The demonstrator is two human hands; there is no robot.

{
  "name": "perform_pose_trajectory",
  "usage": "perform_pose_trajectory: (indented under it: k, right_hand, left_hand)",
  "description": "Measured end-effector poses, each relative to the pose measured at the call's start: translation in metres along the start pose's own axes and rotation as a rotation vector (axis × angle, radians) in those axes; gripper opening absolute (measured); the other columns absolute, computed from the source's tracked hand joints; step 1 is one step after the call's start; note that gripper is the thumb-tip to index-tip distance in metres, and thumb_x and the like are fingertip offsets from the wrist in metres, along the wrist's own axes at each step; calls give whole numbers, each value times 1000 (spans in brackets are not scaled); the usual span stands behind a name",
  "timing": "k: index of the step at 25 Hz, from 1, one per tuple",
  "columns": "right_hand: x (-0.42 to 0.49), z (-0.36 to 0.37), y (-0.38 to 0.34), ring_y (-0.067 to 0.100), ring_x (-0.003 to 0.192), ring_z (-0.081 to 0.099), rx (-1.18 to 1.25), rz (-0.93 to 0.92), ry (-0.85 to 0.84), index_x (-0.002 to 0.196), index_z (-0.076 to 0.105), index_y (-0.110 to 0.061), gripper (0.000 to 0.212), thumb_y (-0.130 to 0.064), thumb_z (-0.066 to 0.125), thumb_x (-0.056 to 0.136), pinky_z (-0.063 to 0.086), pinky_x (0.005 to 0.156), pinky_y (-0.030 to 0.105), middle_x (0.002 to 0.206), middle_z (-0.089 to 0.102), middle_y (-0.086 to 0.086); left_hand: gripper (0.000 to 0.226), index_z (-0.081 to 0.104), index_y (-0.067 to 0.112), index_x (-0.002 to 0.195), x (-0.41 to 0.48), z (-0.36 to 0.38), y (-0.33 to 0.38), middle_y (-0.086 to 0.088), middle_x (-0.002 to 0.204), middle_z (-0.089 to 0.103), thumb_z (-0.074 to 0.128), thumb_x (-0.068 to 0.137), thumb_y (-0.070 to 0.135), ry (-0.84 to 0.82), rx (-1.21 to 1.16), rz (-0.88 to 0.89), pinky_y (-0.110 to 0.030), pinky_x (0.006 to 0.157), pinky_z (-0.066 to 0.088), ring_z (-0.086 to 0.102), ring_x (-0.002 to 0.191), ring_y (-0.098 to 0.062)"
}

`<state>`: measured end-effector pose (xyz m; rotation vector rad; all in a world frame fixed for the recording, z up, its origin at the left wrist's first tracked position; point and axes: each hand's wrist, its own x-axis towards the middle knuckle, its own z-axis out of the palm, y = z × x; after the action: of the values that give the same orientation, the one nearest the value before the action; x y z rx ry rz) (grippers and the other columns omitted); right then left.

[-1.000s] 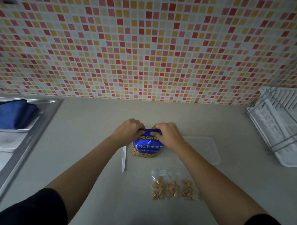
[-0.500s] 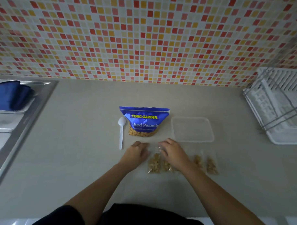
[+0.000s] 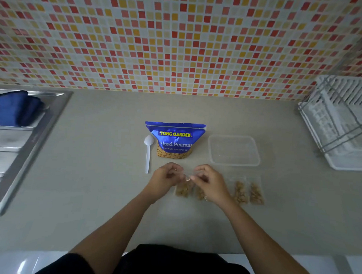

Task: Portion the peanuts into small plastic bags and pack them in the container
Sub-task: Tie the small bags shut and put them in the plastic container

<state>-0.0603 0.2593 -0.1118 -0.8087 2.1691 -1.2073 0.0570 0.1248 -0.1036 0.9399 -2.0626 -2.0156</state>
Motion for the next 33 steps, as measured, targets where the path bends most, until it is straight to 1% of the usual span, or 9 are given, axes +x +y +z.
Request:
perform_pose_trajectory:
  k: [2,5,8,11,16,21,26,29,33]
  right_hand:
    - [-6,-1,-6,0,62,63,217,82,58,79,64,-23,12,-12,69,81,49,68,18,70,68,-6]
    - [-11,-3,-19,7,63,66,300,80,91,73,67,-26,17,-11,69,81,51,68,20,68,69,-6]
    - [-13,-4,-29,14,68,68,211,29,115,72,68,-29,14,-17,70,80,53,70,26,70,70,-4]
    - [-18,-3,-34,9,61,63,35,-20,160,76,70,-20,6,-16,68,80,49,66,24,65,67,-5]
    - [-20,-10,-35,-4,55,55,-36,-44,239,76,69,-14,4,-13,68,79,42,60,14,58,57,-16]
    - [-21,-16,-28,-8,58,56,23,-23,205,75,67,-20,8,-14,67,81,42,60,6,63,61,-14]
    - [-12,-16,-17,12,73,65,221,105,56,80,66,-23,10,-15,63,85,50,77,26,78,68,0]
    - [-3,-19,-4,17,92,63,-75,88,14,112,63,-11,24,-15,56,90,44,85,23,107,66,7]
    - [14,-15,9,32,116,50,-665,-67,-125,130,49,-9,44,0,46,87,40,97,34,127,55,14]
  left_hand:
    - [15,61,12,96,-8,0,15,1,75,69,62,84,1,-32,-104,-28,-18,64,52,67,69,-7]
    - [7,65,13,91,-14,-1,33,-3,79,68,63,85,10,-43,6,27,-19,64,53,66,69,-8]
    - [6,67,19,79,-16,2,41,-7,79,71,65,84,15,-5,275,167,-24,69,52,62,66,-9]
    - [7,67,10,82,-18,8,43,-5,82,71,62,85,14,32,536,293,-10,68,42,56,71,-9]
    - [12,65,7,83,-19,3,39,-4,87,68,62,86,18,72,623,347,-20,73,40,58,82,-14]
    - [13,62,12,76,-22,0,32,5,79,66,66,84,21,157,494,237,-2,65,38,57,73,-3]
    - [16,58,14,90,-28,13,2,-2,81,69,68,81,7,11,-11,41,-28,76,52,65,75,-13]
    - [13,61,19,85,-22,16,-17,-1,70,67,68,81,9,170,86,-67,-37,74,52,61,67,-16]
    - [13,61,14,94,-19,23,-30,-2,79,64,67,82,16,260,308,-81,-13,63,45,61,76,-19]
